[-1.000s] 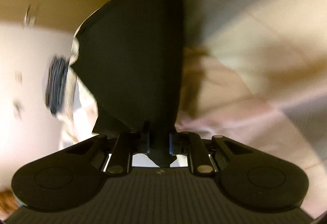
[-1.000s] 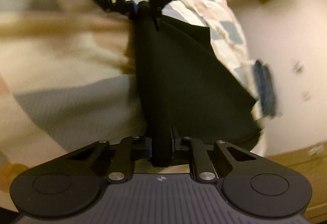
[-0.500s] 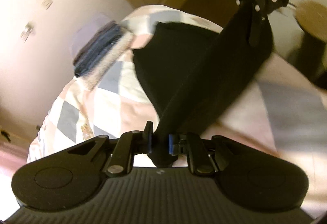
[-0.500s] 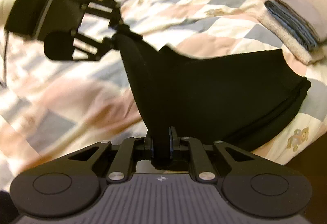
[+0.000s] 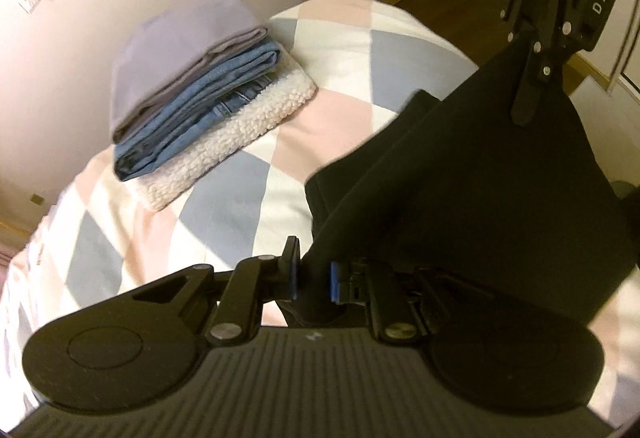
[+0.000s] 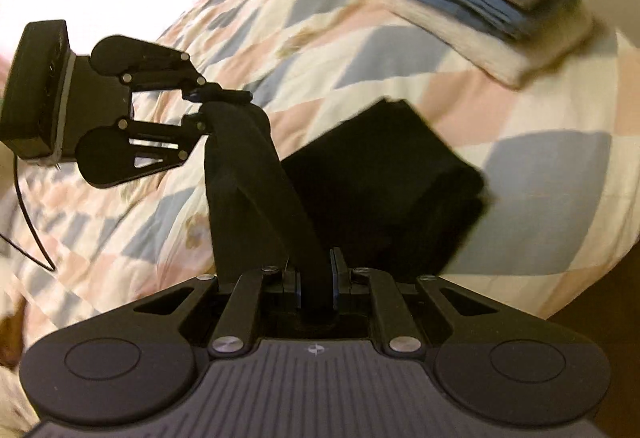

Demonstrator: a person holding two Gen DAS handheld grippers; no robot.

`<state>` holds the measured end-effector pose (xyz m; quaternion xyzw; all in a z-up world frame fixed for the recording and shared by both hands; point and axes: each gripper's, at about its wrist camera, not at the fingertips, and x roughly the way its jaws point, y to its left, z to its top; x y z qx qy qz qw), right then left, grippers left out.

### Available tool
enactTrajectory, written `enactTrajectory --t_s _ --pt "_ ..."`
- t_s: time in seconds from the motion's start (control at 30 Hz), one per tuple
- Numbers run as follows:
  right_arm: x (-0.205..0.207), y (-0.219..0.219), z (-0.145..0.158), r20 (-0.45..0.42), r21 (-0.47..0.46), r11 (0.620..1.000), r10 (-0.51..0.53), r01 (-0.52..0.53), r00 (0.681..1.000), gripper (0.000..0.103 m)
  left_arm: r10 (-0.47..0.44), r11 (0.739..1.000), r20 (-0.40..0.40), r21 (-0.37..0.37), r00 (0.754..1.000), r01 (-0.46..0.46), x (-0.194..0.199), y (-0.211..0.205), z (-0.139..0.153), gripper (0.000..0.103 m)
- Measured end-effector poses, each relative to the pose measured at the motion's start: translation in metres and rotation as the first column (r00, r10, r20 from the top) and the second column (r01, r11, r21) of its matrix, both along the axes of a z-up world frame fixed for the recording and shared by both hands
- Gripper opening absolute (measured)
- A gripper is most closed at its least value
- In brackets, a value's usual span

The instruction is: Fold clothes

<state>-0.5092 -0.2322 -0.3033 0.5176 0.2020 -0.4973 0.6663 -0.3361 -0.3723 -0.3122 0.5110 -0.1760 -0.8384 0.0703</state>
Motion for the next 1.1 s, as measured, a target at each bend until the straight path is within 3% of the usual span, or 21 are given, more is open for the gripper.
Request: enactTrajectory --t_s 0.13,0.27,0.5,0.73,0.83,0.9,0.93,1.0,1.1 --pt "-0.049 -0.02 -0.018 0.053 0.032 0.999 -0.036 0.034 0.998 0.012 0.05 0.998 0.02 0.035 0.999 -0.051 -0.035 -0.021 -0.02 0.013" --pt "-0.081 -0.041 -0.043 0.096 0.077 0.995 -0.07 0.062 0.993 0.012 0.15 0.984 0.04 0.087 0.988 -0.153 -0.047 -0.039 -0.034 0.023" --pt "-0.1 -0.045 -0.067 0.212 0.136 0.986 -0.127 0.1 0.969 0.012 0.374 0.91 -0.063 0.216 0.925 -0.354 -0.01 -0.058 -0.005 0.022" --pt "-0.114 -0.052 -0.068 0.229 0.134 0.985 -0.134 0.105 0.964 0.012 0.46 0.851 -0.083 0.325 0.884 -0.413 0.003 -0.028 -0.004 0.019" --pt "-0.122 -0.058 -0.079 0.245 0.158 0.981 -0.146 0.109 0.958 0.014 0.531 0.8 -0.065 0.367 0.845 -0.475 0.008 -0.005 -0.016 0.019" --pt "-0.126 -0.058 -0.085 0.237 0.201 0.971 -0.18 0.133 0.955 0.031 0.586 0.765 -0.059 0.37 0.808 -0.528 0.014 0.002 -0.017 0.019" --pt "-0.126 -0.056 -0.083 0.203 0.207 0.964 -0.207 0.164 0.957 0.046 0.612 0.746 -0.056 0.371 0.789 -0.553 0.017 0.005 -0.018 0.019" --pt "-0.124 -0.046 -0.065 0.098 0.14 0.965 -0.236 0.221 0.967 0.046 0.665 0.709 -0.059 0.364 0.745 -0.604 0.024 0.007 -0.018 0.019" --pt "-0.102 -0.028 -0.028 -0.115 -0.045 0.966 -0.258 0.255 0.959 0.042 0.736 0.652 -0.071 0.342 0.673 -0.677 0.038 0.005 -0.019 0.019"
